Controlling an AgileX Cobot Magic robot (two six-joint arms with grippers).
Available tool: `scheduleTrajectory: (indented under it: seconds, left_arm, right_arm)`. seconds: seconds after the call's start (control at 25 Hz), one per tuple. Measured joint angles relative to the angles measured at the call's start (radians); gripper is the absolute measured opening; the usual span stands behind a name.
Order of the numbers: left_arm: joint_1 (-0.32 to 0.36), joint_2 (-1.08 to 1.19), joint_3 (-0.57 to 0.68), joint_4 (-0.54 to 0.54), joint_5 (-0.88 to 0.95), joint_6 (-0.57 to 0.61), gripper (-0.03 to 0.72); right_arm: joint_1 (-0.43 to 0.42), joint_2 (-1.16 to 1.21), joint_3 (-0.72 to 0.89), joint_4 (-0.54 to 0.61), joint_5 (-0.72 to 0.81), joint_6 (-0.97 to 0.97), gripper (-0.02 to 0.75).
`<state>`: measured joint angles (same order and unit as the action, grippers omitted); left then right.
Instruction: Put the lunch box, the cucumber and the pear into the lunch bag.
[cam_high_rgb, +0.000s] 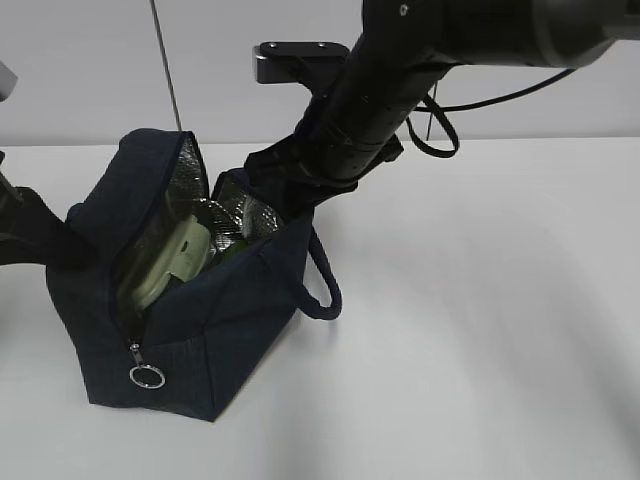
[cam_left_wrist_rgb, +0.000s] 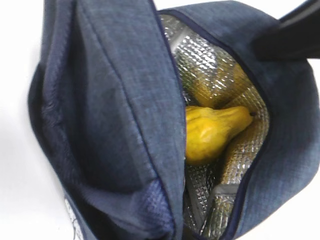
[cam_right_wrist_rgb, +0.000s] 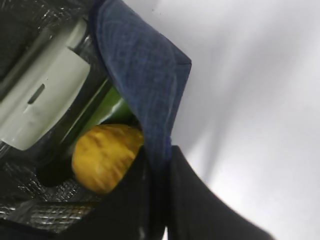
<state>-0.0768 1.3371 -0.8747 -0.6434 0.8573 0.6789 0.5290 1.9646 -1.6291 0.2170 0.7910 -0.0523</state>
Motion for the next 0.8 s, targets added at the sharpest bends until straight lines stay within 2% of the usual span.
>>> scheduleTrajectory:
  seconds: [0.16,0.36,0.48,0.64,0.72,0.8]
  left_arm:
    - [-0.015,0.058,-0.051,-0.016,0.006,0.000,0.001]
    - [-0.127,0.149,-0.128,-0.021,-0.024,-0.024,0.001]
    - [-0.197,0.205,-0.182,-0.024,-0.043,-0.041,0.001]
    - [-0.251,0.236,-0.216,-0.030,-0.074,-0.059,0.009]
    - [-0.256,0.236,-0.217,-0.030,-0.091,-0.067,0.044]
    - [-0.257,0.236,-0.217,-0.030,-0.096,-0.072,0.121]
  right_arm:
    - [-0.020,-0.114,0.176,-0.019,-0.104,0.052,0.032]
    - [-0.050,-0.292,0.401,-0.030,-0.214,0.062,0.029]
    - [-0.065,-0.352,0.460,-0.036,-0.227,0.062,0.028]
    - [-0.072,-0.359,0.472,-0.058,-0.241,0.062,0.034]
    - [-0.072,-0.359,0.472,-0.059,-0.252,0.058,0.092]
    - [-0.072,-0.359,0.472,-0.065,-0.264,0.052,0.203]
